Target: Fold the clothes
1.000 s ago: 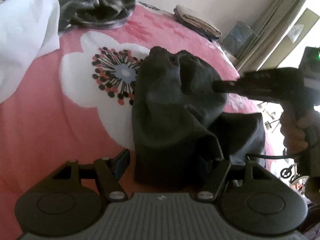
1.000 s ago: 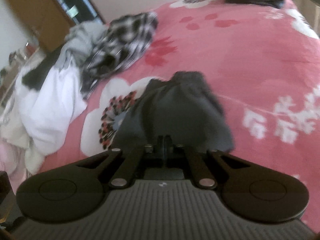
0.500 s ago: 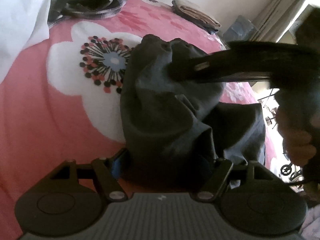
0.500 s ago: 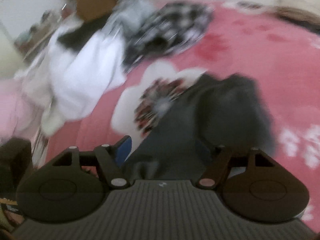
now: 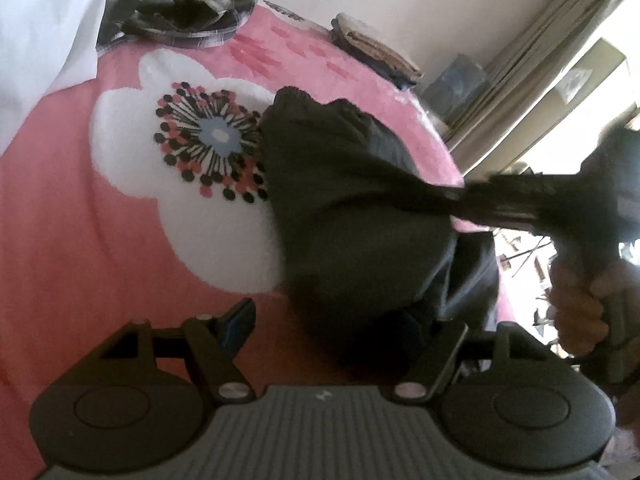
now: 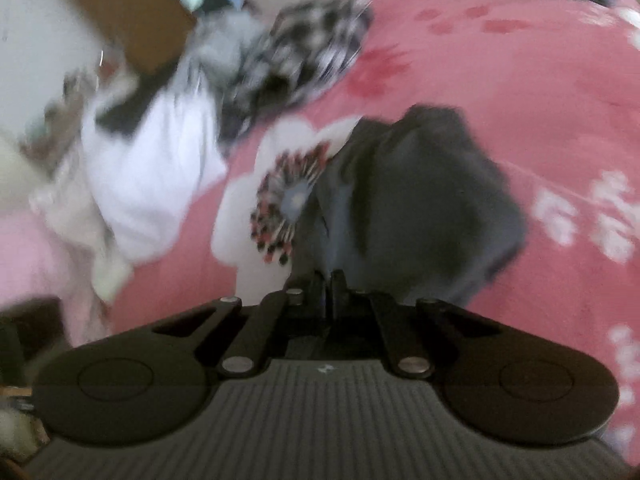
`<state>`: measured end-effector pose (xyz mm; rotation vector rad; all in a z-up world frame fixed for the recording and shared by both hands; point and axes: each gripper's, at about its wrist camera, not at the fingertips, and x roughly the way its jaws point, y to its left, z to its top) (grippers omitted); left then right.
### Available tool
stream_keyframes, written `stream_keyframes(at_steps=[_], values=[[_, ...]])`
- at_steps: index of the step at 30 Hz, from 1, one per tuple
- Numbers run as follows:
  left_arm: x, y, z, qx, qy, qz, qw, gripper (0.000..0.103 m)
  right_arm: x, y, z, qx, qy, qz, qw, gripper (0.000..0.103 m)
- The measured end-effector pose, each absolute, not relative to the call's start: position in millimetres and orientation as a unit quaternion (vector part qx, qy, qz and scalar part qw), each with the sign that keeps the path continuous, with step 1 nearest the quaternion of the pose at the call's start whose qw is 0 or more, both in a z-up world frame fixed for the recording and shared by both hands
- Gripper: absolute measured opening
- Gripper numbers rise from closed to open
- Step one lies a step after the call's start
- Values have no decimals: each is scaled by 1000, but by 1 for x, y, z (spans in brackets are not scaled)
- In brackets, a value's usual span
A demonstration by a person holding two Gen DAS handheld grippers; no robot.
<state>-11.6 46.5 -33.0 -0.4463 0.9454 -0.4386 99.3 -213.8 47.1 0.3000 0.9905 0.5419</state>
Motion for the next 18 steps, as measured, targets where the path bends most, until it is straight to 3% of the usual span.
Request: stream_keyframes(at_steps=[12,18], values=[[-8,45,-33,-211,451,-216,840,76,57,-344,43,323,415,108,844,0],[1,53,-33,-242,457,-203,832,76,42,-360,41,372,389,148,830,0]])
